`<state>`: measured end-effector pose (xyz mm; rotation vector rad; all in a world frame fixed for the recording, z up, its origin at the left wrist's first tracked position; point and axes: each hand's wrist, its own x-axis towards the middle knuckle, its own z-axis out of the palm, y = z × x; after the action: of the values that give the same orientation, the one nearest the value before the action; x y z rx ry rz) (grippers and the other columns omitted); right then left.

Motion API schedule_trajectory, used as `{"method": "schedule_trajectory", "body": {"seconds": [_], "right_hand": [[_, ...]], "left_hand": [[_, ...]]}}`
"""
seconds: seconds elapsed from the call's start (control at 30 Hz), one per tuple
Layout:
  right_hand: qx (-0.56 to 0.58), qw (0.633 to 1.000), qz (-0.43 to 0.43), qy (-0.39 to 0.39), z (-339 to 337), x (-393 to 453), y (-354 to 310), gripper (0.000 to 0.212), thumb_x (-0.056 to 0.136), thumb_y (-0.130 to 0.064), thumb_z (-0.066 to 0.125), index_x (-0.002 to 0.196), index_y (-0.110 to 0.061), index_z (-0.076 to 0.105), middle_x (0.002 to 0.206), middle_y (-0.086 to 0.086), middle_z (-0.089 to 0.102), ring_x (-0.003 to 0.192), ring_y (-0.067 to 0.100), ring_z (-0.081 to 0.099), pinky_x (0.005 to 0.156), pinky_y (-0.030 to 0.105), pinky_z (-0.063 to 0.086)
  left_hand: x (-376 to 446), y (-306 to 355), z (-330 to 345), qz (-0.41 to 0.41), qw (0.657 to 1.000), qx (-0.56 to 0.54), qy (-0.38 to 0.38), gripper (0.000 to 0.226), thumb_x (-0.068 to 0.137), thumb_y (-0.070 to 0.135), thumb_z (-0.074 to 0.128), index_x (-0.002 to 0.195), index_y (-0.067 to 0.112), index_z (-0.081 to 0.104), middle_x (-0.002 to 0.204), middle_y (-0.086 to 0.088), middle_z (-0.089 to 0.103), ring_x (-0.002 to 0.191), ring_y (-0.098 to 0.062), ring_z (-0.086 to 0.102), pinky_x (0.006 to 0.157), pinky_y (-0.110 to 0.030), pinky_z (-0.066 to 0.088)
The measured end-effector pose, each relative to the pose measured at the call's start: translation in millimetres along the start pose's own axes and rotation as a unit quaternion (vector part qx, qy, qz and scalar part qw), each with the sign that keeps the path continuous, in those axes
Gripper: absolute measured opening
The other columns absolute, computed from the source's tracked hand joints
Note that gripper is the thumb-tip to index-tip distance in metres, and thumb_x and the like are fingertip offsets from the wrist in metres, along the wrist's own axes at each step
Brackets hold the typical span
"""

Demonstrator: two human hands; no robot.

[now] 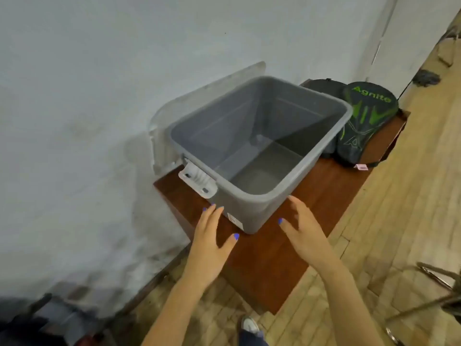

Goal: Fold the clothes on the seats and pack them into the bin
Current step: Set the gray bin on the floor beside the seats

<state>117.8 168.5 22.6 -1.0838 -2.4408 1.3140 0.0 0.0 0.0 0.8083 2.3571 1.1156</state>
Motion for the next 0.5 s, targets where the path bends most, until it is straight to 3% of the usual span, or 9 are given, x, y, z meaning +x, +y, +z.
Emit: {"method": "schedule_trajectory", "body": {"seconds": [0.07, 0.13, 0.2, 0.27, 0.33, 0.5], "right_hand": [[0.114, 0.992, 0.009, 0.057, -7, 33, -5, 0.067, 0.096, -0.03, 0.052, 0.151, -0.028, 0.015, 0.154, -0.001, 0.028, 0.138, 0.018, 0.034, 0.111, 0.042, 0.035], [0.245, 0.963, 0.049, 0.096, -14, 62, -18, 0.072, 0.095, -0.029, 0.054, 0.152, -0.028, 0.01, 0.152, 0.004, 0.032, 0.134, 0.021, 0.041, 0.108, 0.044, 0.04], [0.333, 0.927, 0.114, 0.127, -18, 89, -22, 0.078, 0.093, -0.027, 0.059, 0.151, -0.029, 0.007, 0.148, 0.006, 0.037, 0.128, 0.024, 0.046, 0.106, 0.044, 0.042], [0.359, 0.907, 0.166, 0.142, -19, 112, -21, 0.082, 0.091, -0.023, 0.062, 0.151, -0.027, 0.007, 0.141, 0.005, 0.041, 0.12, 0.024, 0.05, 0.103, 0.043, 0.043], [0.374, 0.894, 0.204, 0.138, -18, 129, -16, 0.08, 0.088, -0.018, 0.064, 0.15, -0.022, 0.014, 0.129, 0.005, 0.046, 0.107, 0.023, 0.052, 0.094, 0.038, 0.046], [0.372, 0.888, 0.237, 0.128, -13, 142, -9, 0.065, 0.085, -0.008, 0.061, 0.142, -0.016, 0.029, 0.106, 0.004, 0.048, 0.092, 0.022, 0.05, 0.081, 0.036, 0.043]], "left_hand": [[29, 15, 8, 0.071, 0.991, 0.098, 0.048, 0.075, 0.09, 0.039, 0.058, 0.143, 0.043, 0.005, 0.153, 0.019, -0.01, 0.142, -0.004, -0.015, 0.118, -0.032, 0.006], [55, 29, 16, 0.155, 0.967, 0.18, 0.093, 0.07, 0.09, 0.047, 0.054, 0.145, 0.041, 0.013, 0.157, 0.011, -0.005, 0.144, -0.009, -0.017, 0.119, -0.033, -0.004], [76, 31, 23, 0.208, 0.941, 0.25, 0.098, 0.06, 0.086, 0.057, 0.045, 0.139, 0.03, 0.039, 0.154, 0.005, 0.028, 0.146, -0.017, 0.007, 0.118, -0.038, -0.006], [85, 28, 28, 0.232, 0.923, 0.297, 0.08, 0.043, 0.082, 0.057, 0.045, 0.107, 0.029, 0.066, 0.117, 0.012, 0.064, 0.127, -0.015, 0.045, 0.117, -0.041, 0.0], [91, 26, 30, 0.243, 0.921, 0.289, 0.093, 0.024, 0.078, 0.048, 0.05, 0.077, 0.03, 0.065, 0.081, 0.018, 0.061, 0.096, -0.008, 0.056, 0.118, -0.035, 0.001], [92, 24, 30, 0.243, 0.918, 0.298, 0.092, 0.02, 0.077, 0.047, 0.049, 0.07, 0.03, 0.055, 0.071, 0.018, 0.052, 0.081, -0.005, 0.052, 0.115, -0.036, 0.008]]}}
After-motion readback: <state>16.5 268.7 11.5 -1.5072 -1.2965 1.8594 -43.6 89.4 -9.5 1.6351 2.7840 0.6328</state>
